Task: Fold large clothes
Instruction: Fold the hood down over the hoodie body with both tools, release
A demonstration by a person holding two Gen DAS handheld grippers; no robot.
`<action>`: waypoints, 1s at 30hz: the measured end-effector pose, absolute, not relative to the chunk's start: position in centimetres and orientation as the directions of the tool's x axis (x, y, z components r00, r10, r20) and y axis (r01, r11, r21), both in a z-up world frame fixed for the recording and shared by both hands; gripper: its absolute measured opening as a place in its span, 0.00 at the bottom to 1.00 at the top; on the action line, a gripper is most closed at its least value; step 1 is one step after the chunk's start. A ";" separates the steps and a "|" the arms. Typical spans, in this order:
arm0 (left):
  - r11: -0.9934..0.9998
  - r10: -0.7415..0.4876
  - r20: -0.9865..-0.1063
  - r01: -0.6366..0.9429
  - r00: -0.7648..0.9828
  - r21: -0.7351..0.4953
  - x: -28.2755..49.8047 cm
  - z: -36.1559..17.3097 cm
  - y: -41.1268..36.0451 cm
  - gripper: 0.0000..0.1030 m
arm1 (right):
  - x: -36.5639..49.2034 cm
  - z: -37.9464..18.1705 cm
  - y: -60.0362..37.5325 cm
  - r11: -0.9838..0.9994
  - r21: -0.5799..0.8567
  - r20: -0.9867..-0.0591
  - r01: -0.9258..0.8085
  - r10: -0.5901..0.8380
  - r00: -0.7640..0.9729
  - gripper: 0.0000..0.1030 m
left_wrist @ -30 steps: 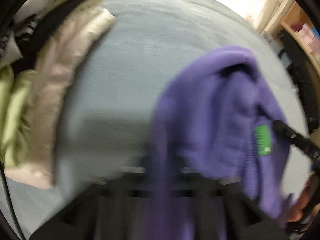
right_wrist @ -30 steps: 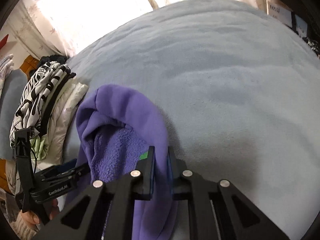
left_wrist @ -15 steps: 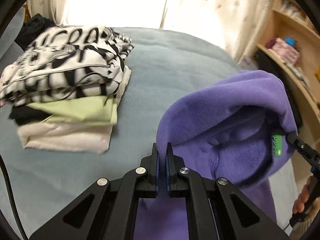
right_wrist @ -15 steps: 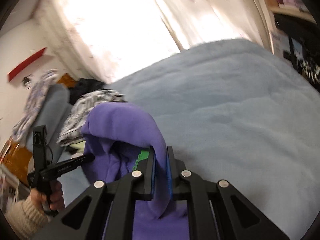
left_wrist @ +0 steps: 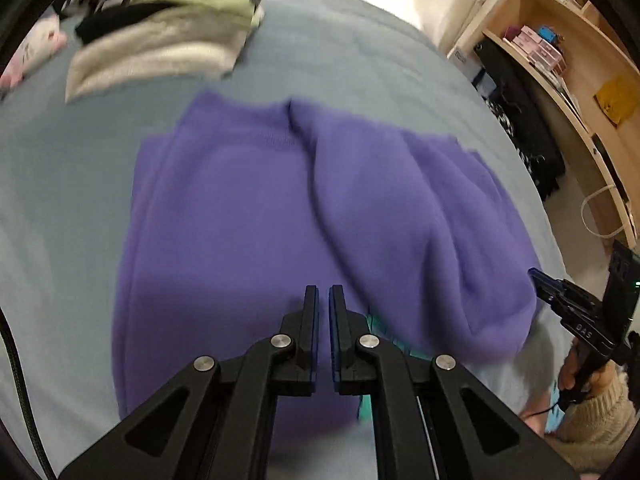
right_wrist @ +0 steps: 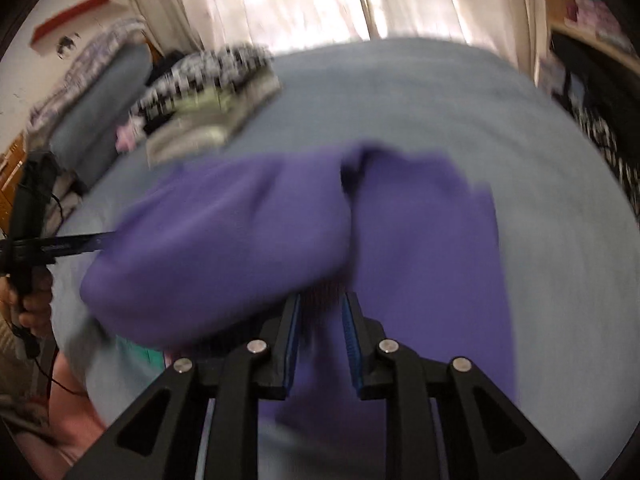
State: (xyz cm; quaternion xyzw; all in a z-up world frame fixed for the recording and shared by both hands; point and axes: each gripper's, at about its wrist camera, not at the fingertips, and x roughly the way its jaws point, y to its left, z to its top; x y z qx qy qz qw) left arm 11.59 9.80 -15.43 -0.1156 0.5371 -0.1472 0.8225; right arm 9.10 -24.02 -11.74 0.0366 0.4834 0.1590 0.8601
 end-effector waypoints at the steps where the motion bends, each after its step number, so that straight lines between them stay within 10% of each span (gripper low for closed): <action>1: 0.920 -0.389 -0.845 0.113 0.367 -0.374 11.1 -15.8 10.3 0.03 | 8.4 -12.0 -24.2 0.945 0.233 -0.821 -0.228 0.317 0.475 0.20; 9: 0.812 -0.576 -0.732 0.145 0.365 -0.566 10.1 -15.2 11.6 0.40 | 6.4 -11.2 -24.2 0.889 0.427 -0.752 -0.166 0.451 0.481 0.60; 26: 0.651 -0.731 -0.565 0.143 0.381 -0.746 16.0 -22.2 8.6 0.44 | 11.9 -16.3 -23.3 0.720 0.693 -0.610 -0.048 0.620 0.493 0.60; 30: 0.593 -0.761 -0.495 0.141 0.420 -0.793 16.8 -22.0 8.1 0.44 | 12.6 -16.0 -22.3 0.747 0.661 -0.619 -0.080 0.602 0.504 0.30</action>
